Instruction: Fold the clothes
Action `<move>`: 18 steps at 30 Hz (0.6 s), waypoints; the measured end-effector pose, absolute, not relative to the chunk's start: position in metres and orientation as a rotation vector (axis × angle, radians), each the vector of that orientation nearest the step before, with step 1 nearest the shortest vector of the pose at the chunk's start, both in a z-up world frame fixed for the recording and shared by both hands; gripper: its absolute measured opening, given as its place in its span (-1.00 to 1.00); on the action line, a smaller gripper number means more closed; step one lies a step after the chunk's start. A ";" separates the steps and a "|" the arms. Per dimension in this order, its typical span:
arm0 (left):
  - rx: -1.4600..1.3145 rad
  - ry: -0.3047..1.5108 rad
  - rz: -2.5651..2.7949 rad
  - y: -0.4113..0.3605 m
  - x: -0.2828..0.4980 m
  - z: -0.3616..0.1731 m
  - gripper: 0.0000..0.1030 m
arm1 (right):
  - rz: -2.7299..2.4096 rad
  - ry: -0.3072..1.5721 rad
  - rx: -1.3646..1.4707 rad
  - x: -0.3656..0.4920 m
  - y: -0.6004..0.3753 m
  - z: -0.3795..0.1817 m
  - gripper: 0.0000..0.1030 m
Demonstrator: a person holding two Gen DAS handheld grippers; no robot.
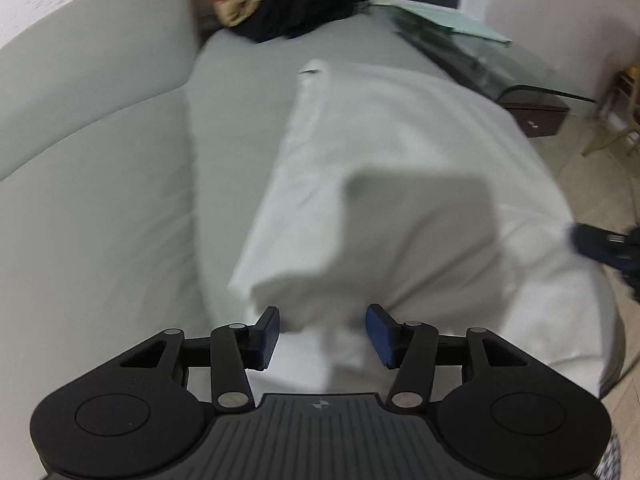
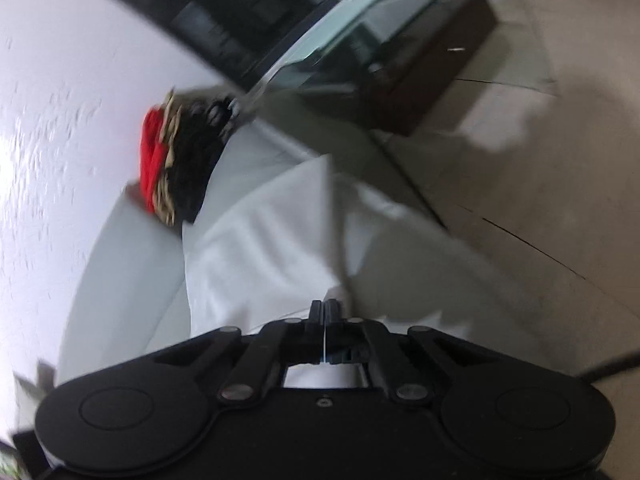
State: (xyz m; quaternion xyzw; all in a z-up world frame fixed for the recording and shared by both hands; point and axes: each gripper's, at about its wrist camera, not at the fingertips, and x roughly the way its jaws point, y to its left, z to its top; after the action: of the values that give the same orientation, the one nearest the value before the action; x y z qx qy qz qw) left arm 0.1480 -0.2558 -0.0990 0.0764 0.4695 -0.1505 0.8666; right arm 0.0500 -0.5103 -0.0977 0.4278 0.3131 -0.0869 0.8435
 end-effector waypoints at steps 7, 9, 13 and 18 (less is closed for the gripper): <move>0.189 0.861 -0.293 -0.224 0.099 -0.020 0.46 | 0.026 0.693 0.811 0.017 -0.476 -0.024 -0.38; 0.177 0.807 -0.310 -0.217 0.081 0.008 0.68 | 0.064 0.701 0.732 0.009 -0.460 0.004 -0.10; 0.145 0.747 -0.332 -0.204 0.050 0.046 0.94 | -0.022 0.696 0.518 -0.016 -0.435 0.056 0.67; 0.108 0.782 -0.374 -0.195 0.027 0.068 0.99 | -0.142 0.732 0.308 -0.034 -0.409 0.091 1.00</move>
State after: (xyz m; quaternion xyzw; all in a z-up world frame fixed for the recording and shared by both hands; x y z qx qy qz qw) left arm 0.0266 -0.1954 0.0681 0.0522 0.3786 -0.1812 0.9061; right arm -0.0344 -0.4089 0.0914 0.1496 0.3560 -0.0689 0.9199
